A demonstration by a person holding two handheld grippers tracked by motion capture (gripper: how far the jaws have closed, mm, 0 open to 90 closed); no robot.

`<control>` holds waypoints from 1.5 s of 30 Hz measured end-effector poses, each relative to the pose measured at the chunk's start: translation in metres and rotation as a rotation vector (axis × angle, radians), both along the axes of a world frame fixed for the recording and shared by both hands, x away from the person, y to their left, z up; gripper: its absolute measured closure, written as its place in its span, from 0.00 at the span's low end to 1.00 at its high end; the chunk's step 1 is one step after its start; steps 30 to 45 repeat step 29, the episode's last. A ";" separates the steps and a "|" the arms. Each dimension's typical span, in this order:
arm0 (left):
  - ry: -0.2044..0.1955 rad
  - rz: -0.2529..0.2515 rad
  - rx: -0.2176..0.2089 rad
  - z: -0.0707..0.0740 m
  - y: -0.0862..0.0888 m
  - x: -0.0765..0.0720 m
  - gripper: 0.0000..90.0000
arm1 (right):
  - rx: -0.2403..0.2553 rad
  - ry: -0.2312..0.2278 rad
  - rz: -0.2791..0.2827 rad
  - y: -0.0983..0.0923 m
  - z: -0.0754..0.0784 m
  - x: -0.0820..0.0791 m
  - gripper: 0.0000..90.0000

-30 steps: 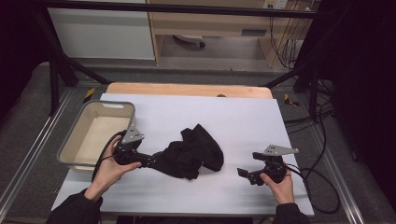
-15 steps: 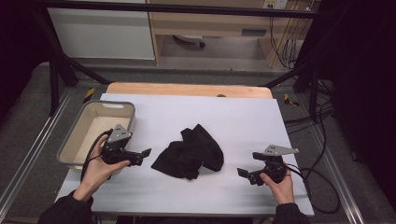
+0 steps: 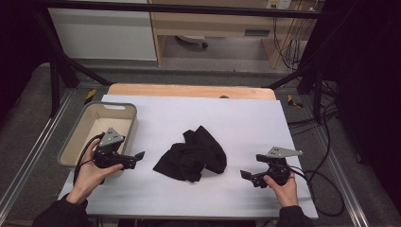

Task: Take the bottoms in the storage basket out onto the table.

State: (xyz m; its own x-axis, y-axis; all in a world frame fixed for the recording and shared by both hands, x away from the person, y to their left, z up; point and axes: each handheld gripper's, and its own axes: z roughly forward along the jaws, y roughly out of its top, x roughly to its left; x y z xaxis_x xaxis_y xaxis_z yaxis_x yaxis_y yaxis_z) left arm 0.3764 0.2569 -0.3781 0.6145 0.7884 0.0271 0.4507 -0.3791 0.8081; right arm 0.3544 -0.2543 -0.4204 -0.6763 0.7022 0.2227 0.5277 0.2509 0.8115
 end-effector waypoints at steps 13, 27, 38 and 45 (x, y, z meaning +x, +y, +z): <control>-0.002 0.011 0.010 -0.006 0.010 -0.002 0.05 | -0.001 -0.001 0.000 0.000 0.000 0.000 0.01; -0.001 0.025 0.002 -0.011 0.017 -0.002 0.05 | -0.001 -0.001 0.002 0.000 0.000 0.000 0.01; 0.002 0.025 0.003 -0.012 0.018 -0.002 0.05 | 0.000 0.000 0.002 0.000 0.000 0.000 0.01; 0.002 0.025 0.003 -0.012 0.018 -0.002 0.05 | 0.000 0.000 0.002 0.000 0.000 0.000 0.01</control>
